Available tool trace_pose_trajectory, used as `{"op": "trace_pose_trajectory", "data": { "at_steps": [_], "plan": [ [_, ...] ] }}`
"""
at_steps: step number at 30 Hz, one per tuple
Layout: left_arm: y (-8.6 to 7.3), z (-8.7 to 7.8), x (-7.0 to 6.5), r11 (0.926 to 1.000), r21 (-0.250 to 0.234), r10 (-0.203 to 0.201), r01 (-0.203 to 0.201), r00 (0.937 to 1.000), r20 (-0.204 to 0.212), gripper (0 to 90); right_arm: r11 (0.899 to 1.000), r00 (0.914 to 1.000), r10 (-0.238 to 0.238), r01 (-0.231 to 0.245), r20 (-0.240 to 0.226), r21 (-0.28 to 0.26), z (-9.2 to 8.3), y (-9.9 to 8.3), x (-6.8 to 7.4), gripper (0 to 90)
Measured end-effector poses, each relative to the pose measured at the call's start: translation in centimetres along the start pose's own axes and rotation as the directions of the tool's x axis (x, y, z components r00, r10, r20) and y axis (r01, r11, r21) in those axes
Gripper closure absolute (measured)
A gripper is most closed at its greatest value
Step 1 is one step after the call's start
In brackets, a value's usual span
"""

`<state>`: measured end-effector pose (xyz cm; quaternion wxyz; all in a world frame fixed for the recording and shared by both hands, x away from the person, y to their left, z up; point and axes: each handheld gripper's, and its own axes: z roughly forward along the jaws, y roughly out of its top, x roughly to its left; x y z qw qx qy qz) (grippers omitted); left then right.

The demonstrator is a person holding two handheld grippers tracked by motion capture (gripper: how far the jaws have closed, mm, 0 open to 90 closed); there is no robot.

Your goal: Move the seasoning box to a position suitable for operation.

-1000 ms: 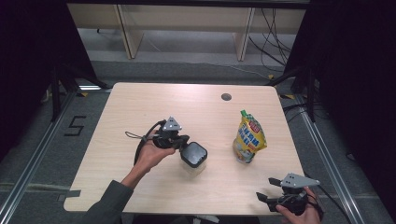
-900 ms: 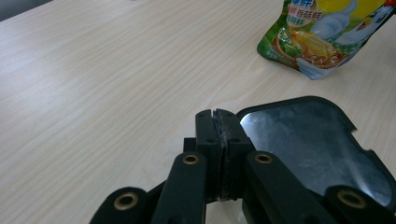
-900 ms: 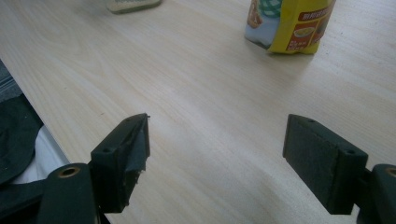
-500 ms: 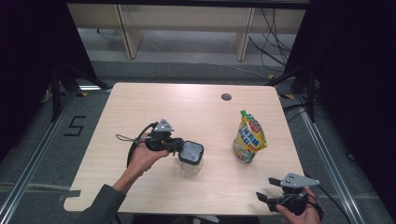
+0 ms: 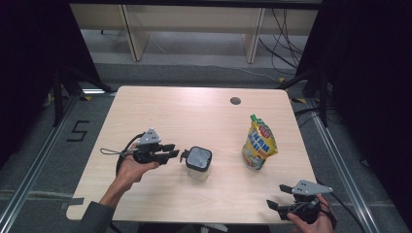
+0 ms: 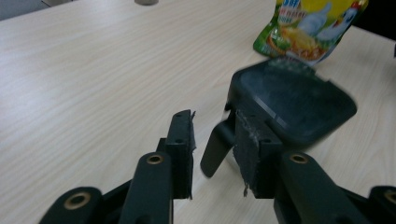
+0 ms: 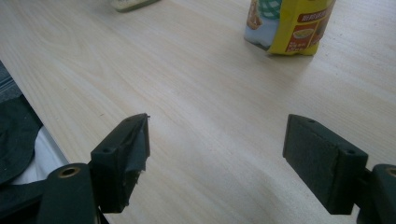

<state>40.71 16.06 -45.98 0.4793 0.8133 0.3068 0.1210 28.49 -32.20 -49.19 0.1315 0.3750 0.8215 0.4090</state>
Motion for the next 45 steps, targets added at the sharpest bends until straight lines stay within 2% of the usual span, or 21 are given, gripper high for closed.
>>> {"op": "trace_pose_trajectory", "data": {
  "at_steps": [4,6,7,10,11,12,15,16,17,21,22,24,25,28,32,33,36,37,39,44,45],
  "plan": [
    [-1.2,0.6,0.2,0.9996,0.017,0.021,-0.022,0.9997,0.015,63.0,1.0,0.9997,0.026,-0.026,0.0,0.017,-0.1,0.0,0.2,23.9],
    [-1.8,1.2,0.2,0.9989,0.037,0.029,-0.029,0.9995,0.01,60.0,1.0,0.9999,0.015,-0.015,0.003,0.01,0.0,0.0,0.2,23.9],
    [-2.0,1.7,0.3,0.9973,0.047,0.055,-0.056,0.9983,0.021,59.3,1.0,1.0,-0.003,0.003,0.003,0.006,0.0,0.0,0.1,23.9],
    [-2.0,2.0,0.2,0.9974,0.037,0.06,-0.061,0.9975,0.036,58.7,1.0,1.0,-0.008,0.008,0.004,0.006,0.0,0.0,0.0,23.9],
    [-2.0,2.3,0.1,0.9954,0.039,0.086,-0.088,0.9953,0.045,58.4,1.0,0.9999,0.012,-0.012,0.004,0.013,0.0,0.0,0.2,23.9],
    [-2.0,2.3,0.1,0.9954,0.039,0.086,-0.088,0.9953,0.045,58.4,1.0,0.9999,0.012,-0.012,0.004,0.013,0.0,0.0,0.2,23.9],
    [-2.1,2.7,0.0,0.9941,0.049,0.095,-0.097,0.9945,0.046,58.3,1.0,1.0,-0.009,0.009,0.003,0.006,0.0,0.0,0.0,23.9],
    [-1.9,3.0,0.2,0.9929,0.052,0.103,-0.107,0.9928,0.06,58.5,1.0,0.9999,0.014,-0.014,0.002,0.015,0.0,0.0,0.3,23.9],
    [-1.9,3.1,0.3,0.9926,0.052,0.107,-0.11,0.9925,0.059,58.6,1.0,1.0,-0.006,0.006,-0.003,0.007,0.0,0.0,0.1,23.9],
    [-1.7,4.0,0.8,0.9922,0.038,0.115,-0.119,0.9902,0.079,59.8,1.0,1.0,0.006,-0.006,0.002,0.018,0.0,0.0,0.3,23.9],
    [-1.6,4.2,0.9,0.9902,0.038,0.131,-0.135,0.9879,0.083,60.0,1.0,1.0,0.005,-0.005,0.001,0.017,0.0,0.0,0.3,23.9],
    [-1.5,4.4,1.0,0.9904,0.043,0.128,-0.132,0.9879,0.088,60.5,1.0,1.0,-0.003,0.003,0.003,0.016,0.0,0.0,0.2,23.9],
    [-1.5,4.8,1.0,0.9901,0.045,0.127,-0.133,0.9855,0.112,61.4,1.0,1.0,0.001,-0.001,-0.003,0.015,0.1,0.0,0.1,23.9],
    [-1.5,5.1,0.8,0.989,0.043,0.135,-0.141,0.9827,0.127,65.1,1.0,0.9999,0.014,-0.014,0.0,0.022,0.0,0.0,0.3,23.9],
    [-1.5,5.1,0.5,0.9865,0.04,0.152,-0.159,0.9791,0.135,69.8,1.0,0.9999,0.014,-0.014,-0.003,0.025,0.0,0.0,0.3,23.9],
    [-1.5,5.1,0.6,0.9818,0.044,0.177,-0.185,0.9746,0.137,69.8,1.0,1.0,0.008,-0.008,-0.003,0.019,0.1,0.0,0.3,23.9],
    [-1.6,4.8,0.5,0.9811,0.048,0.179,-0.188,0.9739,0.139,72.6,1.0,0.9999,0.008,-0.008,-0.009,0.017,0.1,0.0,0.4,23.9],
    [-1.6,4.7,0.5,0.9787,0.054,0.188,-0.198,0.9706,0.15,72.9,1.0,1.0,0.005,-0.005,-0.002,0.019,0.0,0.0,0.3,23.9],
    [-1.8,4.5,0.2,0.9784,0.053,0.189,-0.2,0.969,0.158,73.0,0.999,0.9997,0.022,-0.022,-0.008,0.029,0.0,0.0,0.4,23.8],
    [-1.9,4.2,-0.4,0.9766,0.057,0.196,-0.207,0.9676,0.159,72.3,1.0,0.9999,0.009,-0.008,-0.009,0.019,0.0,0.0,0.4,23.8],
    [-1.9,4.2,-0.3,0.9726,0.054,0.215,-0.226,0.9633,0.161,72.2,1.0,0.9999,0.01,-0.01,-0.009,0.019,0.1,0.0,0.4,23.8]
  ]
}}
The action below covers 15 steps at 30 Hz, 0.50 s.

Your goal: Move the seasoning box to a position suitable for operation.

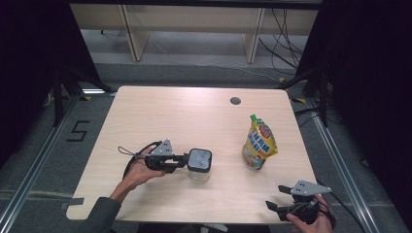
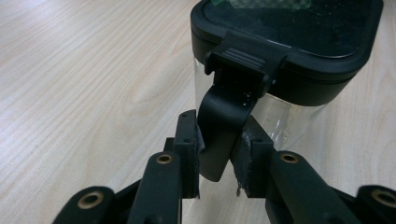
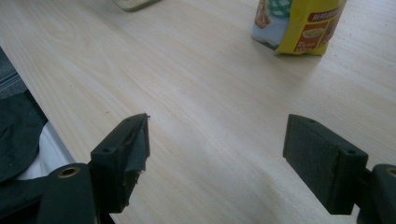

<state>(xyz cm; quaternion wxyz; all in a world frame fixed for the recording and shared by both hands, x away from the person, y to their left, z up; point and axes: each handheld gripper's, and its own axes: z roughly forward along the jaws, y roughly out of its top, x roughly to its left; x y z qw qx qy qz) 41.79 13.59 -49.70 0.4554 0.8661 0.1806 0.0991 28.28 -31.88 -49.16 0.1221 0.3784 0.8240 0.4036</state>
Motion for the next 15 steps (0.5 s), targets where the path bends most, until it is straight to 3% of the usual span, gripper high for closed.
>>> {"op": "trace_pose_trajectory", "data": {
  "at_steps": [3,4,9,11,15],
  "plan": [
    [-0.1,-0.1,-0.1,0.9999,0.0,-0.012,0.012,0.9999,0.0,73.5,1.0,1.0,0.0,0.0,-0.001,-0.001,0.0,0.0,0.0,23.8],
    [-0.1,-0.1,-0.3,0.9999,-0.003,0.012,-0.012,0.9999,-0.006,73.7,1.0,1.0,0.001,-0.001,-0.003,-0.003,0.0,0.0,0.0,23.8],
    [0.0,-0.2,-0.9,0.9998,0.012,0.015,-0.014,0.9998,-0.016,73.9,1.0,1.0,0.0,0.0,-0.002,0.001,0.0,0.0,0.0,23.8],
    [0.0,-0.2,-1.2,0.9999,-0.003,0.01,-0.01,0.9999,-0.011,73.8,1.0,1.0,-0.003,0.003,-0.001,0.0,0.0,0.0,0.0,23.9],
    [0.1,-0.1,-2.2,0.999,0.015,0.042,-0.042,0.999,0.015,73.7,1.0,0.9999,0.011,-0.011,-0.007,0.006,0.0,0.0,0.1,23.9]
  ]
}}
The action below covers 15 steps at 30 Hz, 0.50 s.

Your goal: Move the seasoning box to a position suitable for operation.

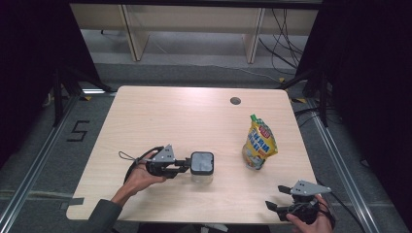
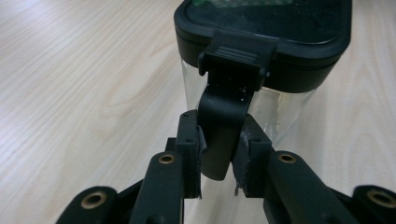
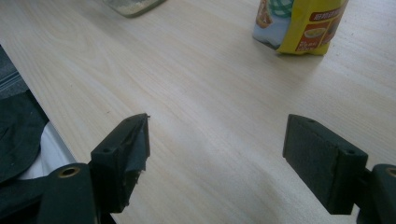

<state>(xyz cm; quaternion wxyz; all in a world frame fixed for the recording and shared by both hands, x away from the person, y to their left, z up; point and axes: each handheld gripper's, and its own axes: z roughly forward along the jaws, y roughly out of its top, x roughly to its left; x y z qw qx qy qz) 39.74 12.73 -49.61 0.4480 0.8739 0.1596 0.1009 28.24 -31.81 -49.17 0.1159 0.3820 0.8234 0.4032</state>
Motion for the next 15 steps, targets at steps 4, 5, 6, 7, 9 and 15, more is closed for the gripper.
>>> {"op": "trace_pose_trajectory", "data": {
  "at_steps": [4,5,6,7,9,15],
  "plan": [
    [0.2,0.1,-0.6,1.0,-0.004,-0.002,0.002,1.0,0.009,73.6,1.0,0.9999,-0.011,0.011,0.003,-0.002,0.0,0.0,-0.1,24.0],
    [0.3,0.0,-0.6,0.9997,0.01,0.021,-0.021,0.9998,0.007,73.6,1.0,0.9999,-0.011,0.011,0.004,-0.002,0.0,0.0,0.0,23.9],
    [0.2,0.1,-0.9,1.0,0.0,0.004,-0.004,0.9999,0.016,73.5,1.0,0.9999,-0.015,0.015,0.005,-0.004,0.0,0.0,-0.1,24.0],
    [0.2,0.1,-0.9,0.9999,0.006,0.012,-0.012,0.9999,0.013,73.5,1.0,0.9999,-0.011,0.011,0.003,-0.003,0.0,0.0,0.0,23.9],
    [0.2,0.1,-1.1,0.9999,-0.003,0.012,-0.012,0.9996,0.026,73.5,1.0,1.0,-0.008,0.008,0.0,-0.006,0.0,0.0,-0.1,23.9],
    [0.2,0.2,-2.0,1.0,-0.01,0.002,-0.001,0.9989,0.046,73.4,1.0,0.9995,-0.03,0.03,0.005,-0.009,0.0,0.0,-0.2,23.9]
  ]
}}
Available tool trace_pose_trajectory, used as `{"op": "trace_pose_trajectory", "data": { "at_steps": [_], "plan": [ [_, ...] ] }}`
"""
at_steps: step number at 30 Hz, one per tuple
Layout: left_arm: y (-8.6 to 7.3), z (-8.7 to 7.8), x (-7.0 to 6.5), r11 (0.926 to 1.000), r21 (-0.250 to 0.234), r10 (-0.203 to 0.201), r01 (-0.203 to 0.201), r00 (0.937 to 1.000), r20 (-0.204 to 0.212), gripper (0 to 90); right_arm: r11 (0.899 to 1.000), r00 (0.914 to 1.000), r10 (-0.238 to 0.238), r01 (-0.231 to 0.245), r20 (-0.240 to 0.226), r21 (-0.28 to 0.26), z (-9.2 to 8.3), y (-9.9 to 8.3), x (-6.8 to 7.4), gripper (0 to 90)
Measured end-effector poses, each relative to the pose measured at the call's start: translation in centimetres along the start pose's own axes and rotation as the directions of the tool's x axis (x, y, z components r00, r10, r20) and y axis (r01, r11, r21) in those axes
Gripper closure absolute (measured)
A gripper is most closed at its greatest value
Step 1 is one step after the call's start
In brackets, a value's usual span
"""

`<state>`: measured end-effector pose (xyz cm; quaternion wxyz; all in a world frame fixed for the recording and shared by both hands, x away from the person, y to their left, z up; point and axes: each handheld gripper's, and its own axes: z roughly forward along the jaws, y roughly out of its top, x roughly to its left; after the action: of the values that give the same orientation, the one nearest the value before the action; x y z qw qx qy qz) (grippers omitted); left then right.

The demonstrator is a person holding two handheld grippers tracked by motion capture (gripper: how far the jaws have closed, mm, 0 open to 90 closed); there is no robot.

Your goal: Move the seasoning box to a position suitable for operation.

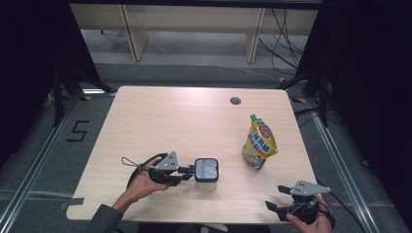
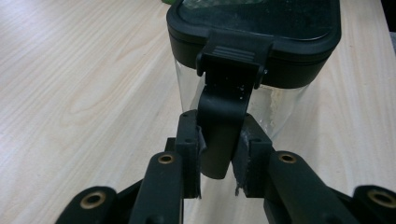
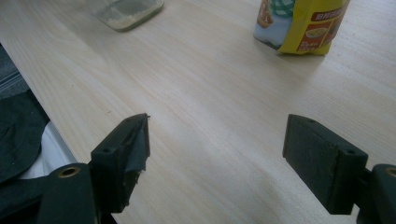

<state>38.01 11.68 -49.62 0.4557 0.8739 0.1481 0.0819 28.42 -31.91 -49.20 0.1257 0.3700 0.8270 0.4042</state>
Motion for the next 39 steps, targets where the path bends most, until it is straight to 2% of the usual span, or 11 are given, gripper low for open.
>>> {"op": "trace_pose_trajectory", "data": {
  "at_steps": [5,8,20,21,24,25,32,34,35,36,39],
  "plan": [
    [0.06,-0.06,-0.55,0.9999,0.013,0.0,0.0,1.0,-0.007,73.3,1.0,1.0,0.0,0.0,-0.001,-0.001,0.04,-0.02,-0.03,23.9],
    [0.08,-0.17,-0.58,0.9993,0.029,0.024,-0.024,0.9997,-0.004,73.2,1.0,1.0,-0.001,0.001,0.001,0.002,0.03,-0.01,-0.02,23.9],
    [0.02,-0.15,-0.59,0.9995,0.012,0.029,-0.029,0.9995,0.012,73.2,1.0,1.0,-0.003,0.003,-0.002,0.001,0.05,-0.01,0.01,24.0],
    [0.04,-0.17,-0.49,0.9988,0.014,0.046,-0.046,0.9989,0.012,73.2,1.0,1.0,-0.002,0.002,-0.002,0.0,0.05,-0.02,0.0,24.0],
    [0.02,-0.05,-0.68,0.9998,-0.004,0.017,-0.017,0.9998,0.011,73.2,1.0,1.0,0.002,-0.002,-0.009,-0.004,0.06,-0.04,-0.01,23.9],
    [0.12,-0.06,-0.57,0.9994,-0.001,0.033,-0.033,0.9993,0.017,73.3,1.0,1.0,0.001,-0.001,-0.009,-0.005,0.06,-0.05,-0.02,23.9],
    [0.07,-0.01,-0.54,0.9995,0.01,0.029,-0.029,0.9995,0.01,73.2,1.0,0.9999,0.001,-0.001,-0.012,-0.002,0.09,-0.14,-0.24,24.0],
    [0.07,0.18,-0.65,0.9999,-0.005,-0.01,0.01,1.0,0.001,72.8,1.0,1.0,-0.006,0.006,-0.006,0.0,0.1,-0.14,-0.33,24.0],
    [0.13,0.24,-0.56,0.9994,0.001,-0.035,0.035,0.9994,-0.002,70.6,1.0,1.0,-0.007,0.007,-0.004,0.001,0.09,-0.15,-0.34,23.9],
    [0.24,0.32,-0.48,0.9993,0.006,-0.037,0.037,0.9993,-0.007,62.0,1.0,0.9999,0.003,-0.003,-0.013,-0.002,0.09,-0.16,-0.28,23.9],
    [0.55,0.06,-0.68,0.9993,0.009,-0.036,0.037,0.9983,-0.045,46.5,1.0,1.0,0.005,-0.005,-0.004,-0.005,0.02,-0.2,-0.35,23.9]
  ]
}}
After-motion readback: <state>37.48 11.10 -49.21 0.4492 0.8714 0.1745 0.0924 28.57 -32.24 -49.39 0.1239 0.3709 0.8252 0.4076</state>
